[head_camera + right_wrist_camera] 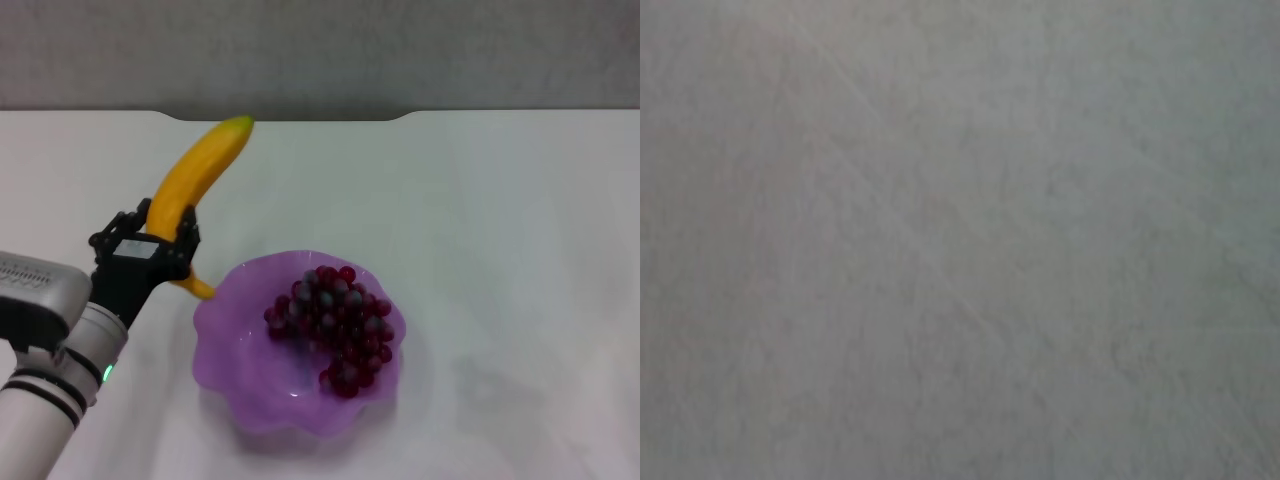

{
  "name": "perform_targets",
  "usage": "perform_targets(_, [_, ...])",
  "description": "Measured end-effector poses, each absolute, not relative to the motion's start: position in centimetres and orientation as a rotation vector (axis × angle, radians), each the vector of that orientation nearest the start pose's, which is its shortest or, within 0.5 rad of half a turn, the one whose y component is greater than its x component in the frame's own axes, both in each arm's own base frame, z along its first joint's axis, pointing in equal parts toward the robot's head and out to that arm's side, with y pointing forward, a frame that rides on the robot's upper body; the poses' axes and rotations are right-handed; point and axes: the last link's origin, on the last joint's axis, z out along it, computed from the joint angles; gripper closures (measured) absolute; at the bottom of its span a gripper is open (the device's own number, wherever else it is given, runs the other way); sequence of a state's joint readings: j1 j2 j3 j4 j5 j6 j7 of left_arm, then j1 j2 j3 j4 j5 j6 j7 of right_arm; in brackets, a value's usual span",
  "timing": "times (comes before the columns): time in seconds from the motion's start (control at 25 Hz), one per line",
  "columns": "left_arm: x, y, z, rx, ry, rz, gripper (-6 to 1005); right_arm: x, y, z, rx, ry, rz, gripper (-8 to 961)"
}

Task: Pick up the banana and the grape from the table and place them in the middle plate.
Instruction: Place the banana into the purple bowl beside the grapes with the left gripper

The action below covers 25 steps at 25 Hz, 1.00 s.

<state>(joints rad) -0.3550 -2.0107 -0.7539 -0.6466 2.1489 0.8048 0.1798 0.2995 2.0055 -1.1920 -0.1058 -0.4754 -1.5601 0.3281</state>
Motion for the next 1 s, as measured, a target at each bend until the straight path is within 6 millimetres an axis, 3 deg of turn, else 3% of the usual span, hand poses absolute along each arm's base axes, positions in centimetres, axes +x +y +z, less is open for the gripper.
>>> perform_targets(0.2, [-25.8, 31.9, -5.4, -1.795, -0.526, -0.711, 483, 34.5, 27.7, 4.4, -1.680, 0.275, 0.847, 953])
perform_targets(0.44, [-25.3, 30.3, -7.2, -1.899, -0.424, -0.681, 483, 34.6, 27.7, 4.3, -1.679, 0.279, 0.842, 953])
perform_targets(0.64, [-25.7, 29.5, -8.8, -1.969, -0.383, -0.629, 469, 34.5, 27.8, 4.4, -1.675, 0.278, 0.844, 953])
perform_targets(1.0, [-28.2, 29.0, -9.0, -1.983, -0.397, -0.531, 438, 34.4, 28.0, 4.5, -1.661, 0.274, 0.855, 953])
